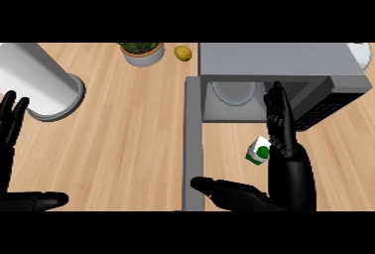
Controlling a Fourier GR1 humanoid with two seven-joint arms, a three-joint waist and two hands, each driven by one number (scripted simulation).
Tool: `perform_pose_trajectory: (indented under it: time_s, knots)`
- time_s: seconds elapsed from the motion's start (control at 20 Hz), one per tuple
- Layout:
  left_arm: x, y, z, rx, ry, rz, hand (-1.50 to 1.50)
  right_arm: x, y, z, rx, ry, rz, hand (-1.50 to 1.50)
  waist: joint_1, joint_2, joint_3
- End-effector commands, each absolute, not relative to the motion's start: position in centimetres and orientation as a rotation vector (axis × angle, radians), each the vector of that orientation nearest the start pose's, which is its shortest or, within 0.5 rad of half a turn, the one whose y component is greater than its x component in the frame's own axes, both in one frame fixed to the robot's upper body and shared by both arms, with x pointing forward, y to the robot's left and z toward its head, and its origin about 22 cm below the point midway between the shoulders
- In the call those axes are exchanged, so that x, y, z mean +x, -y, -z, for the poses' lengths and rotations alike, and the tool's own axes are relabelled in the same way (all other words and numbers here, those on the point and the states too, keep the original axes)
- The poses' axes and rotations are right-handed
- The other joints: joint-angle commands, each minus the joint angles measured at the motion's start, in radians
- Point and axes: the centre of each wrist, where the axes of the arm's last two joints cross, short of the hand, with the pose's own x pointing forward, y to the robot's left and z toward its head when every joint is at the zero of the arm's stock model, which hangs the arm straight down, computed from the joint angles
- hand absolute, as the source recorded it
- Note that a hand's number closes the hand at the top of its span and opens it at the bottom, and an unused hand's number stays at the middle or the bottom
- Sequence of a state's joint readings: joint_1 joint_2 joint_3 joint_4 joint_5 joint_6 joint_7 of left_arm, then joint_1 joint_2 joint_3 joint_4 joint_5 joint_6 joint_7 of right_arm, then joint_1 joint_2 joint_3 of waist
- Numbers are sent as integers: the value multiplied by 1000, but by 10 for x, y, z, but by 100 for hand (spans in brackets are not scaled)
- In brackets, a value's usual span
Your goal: Pick up the milk, place it into the microwave and close the microwave
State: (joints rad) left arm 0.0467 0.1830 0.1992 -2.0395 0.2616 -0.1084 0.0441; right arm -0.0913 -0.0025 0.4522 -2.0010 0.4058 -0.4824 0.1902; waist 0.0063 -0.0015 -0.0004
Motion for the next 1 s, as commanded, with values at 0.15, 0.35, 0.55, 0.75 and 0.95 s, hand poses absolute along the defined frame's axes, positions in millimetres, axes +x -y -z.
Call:
perform_pose_trajectory:
  time_s: [0.15, 0.35, 0.55, 0.75, 0.95]
  knots:
    - [166, -330, -126, -29, 1958, 3, -150, 194, 111, -123, -325, 1989, 39, -150, 1, -1, 0]
    - [166, -322, -133, -7, 1977, -5, -150, 208, 118, -92, -383, 1912, 30, -150, -1, 2, 1]
    - [147, -337, -129, -37, 1956, -19, -150, 200, 124, -85, -366, 1896, 30, -150, 0, 1, 1]
    - [134, -351, -141, -18, 1970, -1, -150, 206, 126, -65, -372, 1862, 17, -150, 1, 1, 1]
    - [142, -336, -120, -15, 1972, -11, -150, 204, 142, -49, -374, 1859, 60, -150, -4, 1, 1]
